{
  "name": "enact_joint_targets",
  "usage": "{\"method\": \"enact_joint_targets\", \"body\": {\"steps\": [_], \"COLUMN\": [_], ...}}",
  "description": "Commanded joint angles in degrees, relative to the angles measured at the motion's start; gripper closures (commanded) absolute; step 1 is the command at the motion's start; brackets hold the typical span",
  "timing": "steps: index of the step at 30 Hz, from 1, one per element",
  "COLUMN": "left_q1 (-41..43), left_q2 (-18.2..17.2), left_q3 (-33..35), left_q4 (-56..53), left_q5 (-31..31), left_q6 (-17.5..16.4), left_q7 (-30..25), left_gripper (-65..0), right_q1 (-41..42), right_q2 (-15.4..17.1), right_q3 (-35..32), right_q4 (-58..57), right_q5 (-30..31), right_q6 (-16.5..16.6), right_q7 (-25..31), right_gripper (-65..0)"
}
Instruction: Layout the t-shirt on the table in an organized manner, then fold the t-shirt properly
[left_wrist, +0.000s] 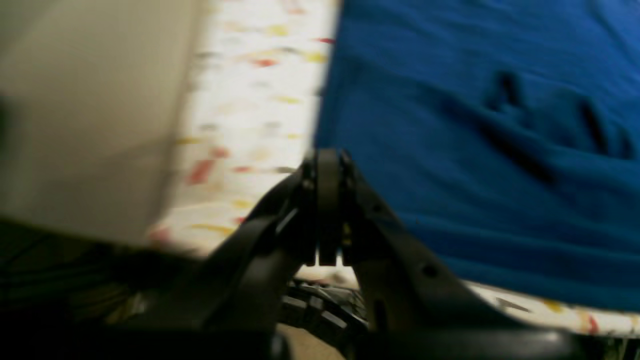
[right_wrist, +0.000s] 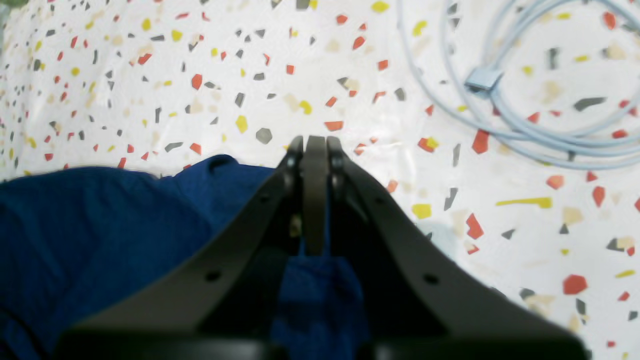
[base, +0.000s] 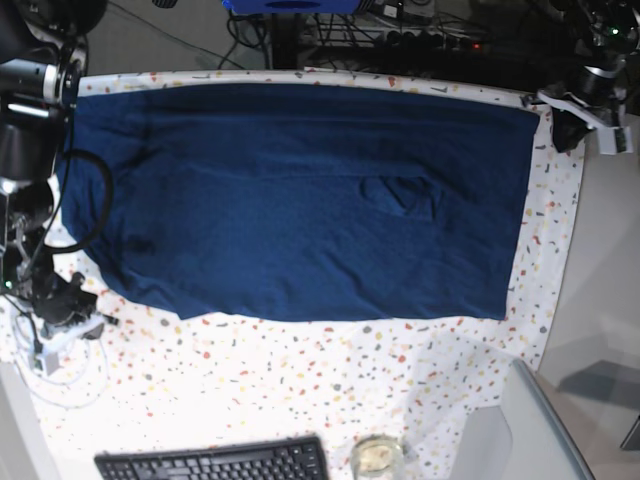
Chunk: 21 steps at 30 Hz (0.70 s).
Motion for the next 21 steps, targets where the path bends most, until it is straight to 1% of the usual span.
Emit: {"method": "enact_joint_targets", "body": {"steps": [1, 5, 7, 8, 11, 13, 16, 18, 21], "left_q1": [0.2, 0.3, 0.4, 0.4, 0.4, 0.5, 0.5, 0.5, 0.2], "left_q2": [-0.6, -0.6, -0.6, -0.5, -0.5, -0.5, -0.5, -0.2, 0.5], "left_q3": [-1.3, -4.5, -5.8, -6.2, -7.0, -7.1, -7.1, -7.0, -7.0], "left_q4": [0.7, 0.7, 0.7, 0.6, 0.6, 0.6, 0.6, 0.6, 0.8], "left_q5": [-0.9, -0.9, -0.9, -0.9, -1.0, -1.0, -1.0, -1.0, -1.0], "left_q6": [-0.4, -0.4, -0.4, -0.4, -0.4, -0.4, -0.4, -0.4, -0.4], "left_q7": [-1.4, -1.4, -1.1, -1.1, -1.1, -1.1, -1.1, -1.1, -1.1], "left_gripper": [0.0, 0.0, 0.0, 0.0, 0.0, 0.0, 0.0, 0.0, 0.0], "right_q1": [2.6, 6.0, 7.9, 9.0, 11.4, 12.1, 12.1, 12.1, 12.0], "right_q2": [0.9, 0.9, 0.9, 0.9, 0.9, 0.9, 0.9, 0.9, 0.9], "right_q3": [0.2, 0.2, 0.2, 0.2, 0.1, 0.1, 0.1, 0.1, 0.1], "right_q4": [-0.5, -6.2, -10.3, -12.5, -18.0, -19.5, -19.7, -20.1, -20.1], "right_q5": [0.4, 0.4, 0.4, 0.4, 0.4, 0.4, 0.4, 0.4, 0.4], "right_q6": [0.3, 0.3, 0.3, 0.2, 0.1, 0.1, 0.1, 0.1, 0.1], "right_q7": [1.2, 2.0, 4.4, 5.6, 8.5, 8.7, 8.9, 9.0, 9.1], "right_gripper": [-0.2, -0.3, -0.6, -2.1, -9.8, -16.8, -25.5, -29.3, -30.9]}}
